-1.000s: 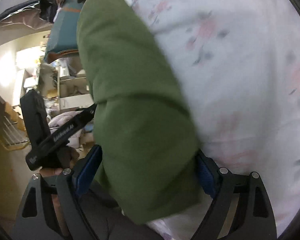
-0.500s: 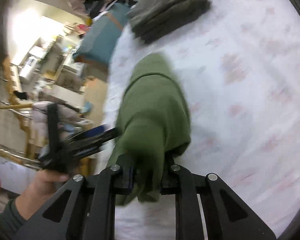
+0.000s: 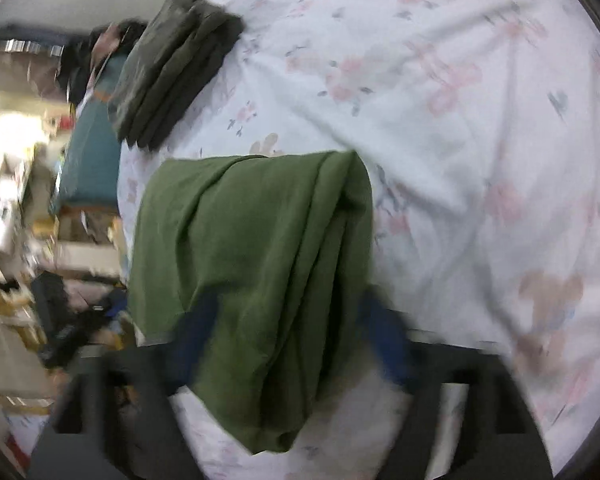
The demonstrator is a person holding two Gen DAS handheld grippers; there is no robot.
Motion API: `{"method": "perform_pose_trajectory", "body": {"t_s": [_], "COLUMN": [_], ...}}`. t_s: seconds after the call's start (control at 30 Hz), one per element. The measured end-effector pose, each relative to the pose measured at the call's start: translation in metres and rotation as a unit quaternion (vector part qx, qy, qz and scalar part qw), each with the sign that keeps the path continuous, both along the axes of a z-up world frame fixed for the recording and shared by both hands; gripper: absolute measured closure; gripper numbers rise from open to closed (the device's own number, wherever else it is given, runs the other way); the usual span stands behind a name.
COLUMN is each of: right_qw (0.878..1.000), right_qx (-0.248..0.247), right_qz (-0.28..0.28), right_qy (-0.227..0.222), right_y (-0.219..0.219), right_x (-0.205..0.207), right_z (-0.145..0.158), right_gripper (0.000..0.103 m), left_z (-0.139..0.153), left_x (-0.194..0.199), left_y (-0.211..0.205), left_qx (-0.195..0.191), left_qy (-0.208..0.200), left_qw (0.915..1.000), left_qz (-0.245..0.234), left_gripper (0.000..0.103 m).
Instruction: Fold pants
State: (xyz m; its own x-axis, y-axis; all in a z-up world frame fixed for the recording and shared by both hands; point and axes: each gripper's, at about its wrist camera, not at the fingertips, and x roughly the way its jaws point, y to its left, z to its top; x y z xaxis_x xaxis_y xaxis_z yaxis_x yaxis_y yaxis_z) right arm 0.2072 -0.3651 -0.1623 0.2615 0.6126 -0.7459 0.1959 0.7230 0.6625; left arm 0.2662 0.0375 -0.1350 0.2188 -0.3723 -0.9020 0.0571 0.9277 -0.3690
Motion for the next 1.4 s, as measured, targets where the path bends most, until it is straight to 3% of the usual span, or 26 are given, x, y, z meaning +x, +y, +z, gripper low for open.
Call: {"method": "perform_pose_trajectory", "body": {"t_s": [0.07,0.13,0.17,0.23,0.27,0.3,0.4,0.43,0.6,0.67,0.73,0.8,0.87,0.9,0.97,1.07,1.1,1.17,1.27,1.33,1.4], "right_qw": [1.0,0.999,0.998,0.996,0.995,0.996,0.999,0.999,0.989,0.985,0.985,0.992,0.993,0.991,0.994,0.996,0.996,0.995,0.994,0.993,0.993], "right_qx": [0.005,0.017,0.029,0.066,0.077,0.076,0.033,0.017,-0.014,0.008,0.034,0.018,-0.046,-0.053,-0.061,-0.073,-0.081,-0.086,-0.091,-0.107,-0.117], "right_qz": [-0.022,-0.038,-0.043,-0.041,-0.035,-0.02,0.003,0.017,0.084,0.115,0.134,0.121,0.101,0.097,0.077,0.049,0.032,0.0,-0.023,-0.019,-0.006], "right_qy": [0.0,0.015,0.025,0.045,0.044,0.037,-0.018,-0.037,-0.12,-0.129,-0.1,-0.045,0.045,0.07,0.055,0.0,-0.023,-0.051,-0.055,-0.038,-0.026], "right_y": [-0.006,-0.006,-0.003,0.011,0.018,0.03,0.049,0.054,0.059,0.052,0.043,0.036,0.034,0.033,0.026,0.015,0.01,0.001,0.0,0.003,0.015], "right_x": [-0.007,-0.015,-0.018,-0.021,-0.02,-0.019,-0.018,-0.016,0.007,0.017,0.02,0.017,0.007,0.0,-0.01,-0.028,-0.038,-0.057,-0.075,-0.077,-0.077], "right_z": [-0.005,-0.018,-0.026,-0.046,-0.052,-0.054,-0.031,-0.018,0.043,0.056,0.045,0.012,-0.025,-0.035,-0.025,0.01,0.023,0.041,0.045,0.039,0.032], "right_gripper": [0.013,0.013,0.013,0.014,0.028,0.049,0.074,0.077,0.083,0.083,0.079,0.06,0.052,0.04,0.036,0.036,0.036,0.036,0.036,0.036,0.036], "left_z": [-0.015,-0.03,-0.032,-0.036,-0.032,-0.029,-0.017,-0.01,0.043,0.054,0.047,0.023,-0.006,-0.014,-0.015,0.013,0.022,0.035,0.029,0.017,0.007], "left_x": [0.006,0.007,0.007,0.006,0.002,-0.001,-0.008,-0.011,-0.046,-0.077,-0.101,-0.116,-0.121,-0.121,-0.119,-0.125,-0.128,-0.135,-0.144,-0.149,-0.152], "left_y": [-0.009,-0.011,-0.012,-0.017,-0.023,-0.027,-0.025,-0.025,-0.008,-0.007,-0.009,-0.015,-0.013,-0.012,-0.002,0.013,0.017,0.025,0.02,0.007,-0.011], "left_qx": [0.023,0.01,0.003,0.007,0.026,0.037,0.041,0.042,0.001,-0.013,-0.019,0.024,0.075,0.085,0.11,0.17,0.172,0.123,0.052,0.022,0.028], "left_qy": [0.002,0.013,0.015,0.032,0.022,0.016,0.009,0.002,-0.011,-0.007,0.014,0.032,0.061,0.08,0.084,0.025,0.009,-0.008,0.009,0.04,0.054], "left_qw": [0.9994,0.9989,0.9987,0.997,0.9952,0.9937,0.9945,0.9946,0.9985,0.9993,0.9996,0.9992,0.9953,0.9932,0.9902,0.9838,0.9831,0.9893,0.996,0.9977,0.9977], "left_qz": [-0.025,-0.044,-0.048,-0.071,-0.092,-0.105,-0.096,-0.095,-0.053,-0.033,-0.015,-0.003,-0.001,0.002,0.017,0.051,0.062,0.079,0.072,0.05,0.03], "left_gripper": [0.013,0.017,0.043,0.075,0.082,0.085,0.096,0.097,0.098,0.098,0.096,0.089,0.076,0.071,0.049,0.046,0.046,0.046,0.047,0.051,0.057]}}
